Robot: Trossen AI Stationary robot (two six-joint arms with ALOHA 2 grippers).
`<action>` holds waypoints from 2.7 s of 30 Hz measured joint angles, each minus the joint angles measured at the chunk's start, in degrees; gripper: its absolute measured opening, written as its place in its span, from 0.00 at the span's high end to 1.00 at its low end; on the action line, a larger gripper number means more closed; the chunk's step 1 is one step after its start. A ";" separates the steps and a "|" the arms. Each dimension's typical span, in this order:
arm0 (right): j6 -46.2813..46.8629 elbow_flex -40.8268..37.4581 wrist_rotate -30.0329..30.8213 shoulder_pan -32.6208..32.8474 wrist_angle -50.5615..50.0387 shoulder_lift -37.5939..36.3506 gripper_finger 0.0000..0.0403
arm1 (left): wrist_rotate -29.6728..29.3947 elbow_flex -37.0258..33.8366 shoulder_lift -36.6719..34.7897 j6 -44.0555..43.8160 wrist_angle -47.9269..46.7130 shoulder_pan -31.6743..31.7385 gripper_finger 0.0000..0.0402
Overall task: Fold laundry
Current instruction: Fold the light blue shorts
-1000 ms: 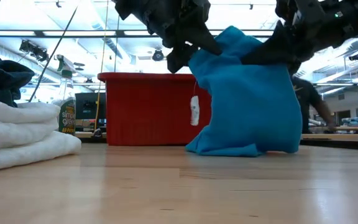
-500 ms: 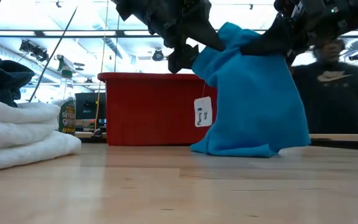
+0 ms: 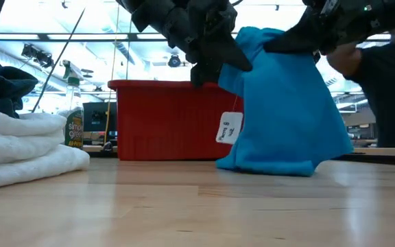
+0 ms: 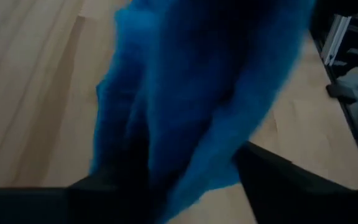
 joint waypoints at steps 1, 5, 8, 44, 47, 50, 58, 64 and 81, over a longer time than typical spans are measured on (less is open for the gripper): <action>-1.63 0.00 1.51 -0.50 0.65 0.00 0.97 | 0.00 0.03 -0.03 1.13 -0.02 0.20 0.48; -9.82 0.70 3.53 -4.22 4.66 -0.06 0.96 | -0.19 4.32 -0.09 6.71 -5.46 2.75 0.65; -10.73 2.55 2.44 -6.13 4.56 -0.59 0.96 | -0.20 10.80 -0.13 7.41 -12.77 5.05 0.75; 15.90 4.68 7.56 12.08 0.51 16.25 0.97 | 6.09 17.07 8.72 -6.34 -24.48 -8.68 0.96; 18.81 4.14 3.67 11.75 0.63 15.29 0.97 | 7.70 16.85 8.72 -6.09 -24.58 -8.72 0.97; 28.37 3.33 -2.62 11.87 0.45 15.26 0.97 | 8.72 15.28 9.15 -7.01 -24.09 -9.42 0.97; 57.00 3.10 -4.16 10.84 -7.91 18.68 0.97 | 8.11 13.54 13.08 -11.85 -21.49 -8.13 0.96; 66.16 2.97 -9.32 7.92 -7.66 22.94 0.96 | 8.38 13.44 13.52 -16.59 -23.23 -4.69 0.81; 84.29 2.97 -7.26 1.98 -8.83 23.50 0.90 | 2.83 13.38 14.12 -24.43 -16.65 -5.99 0.61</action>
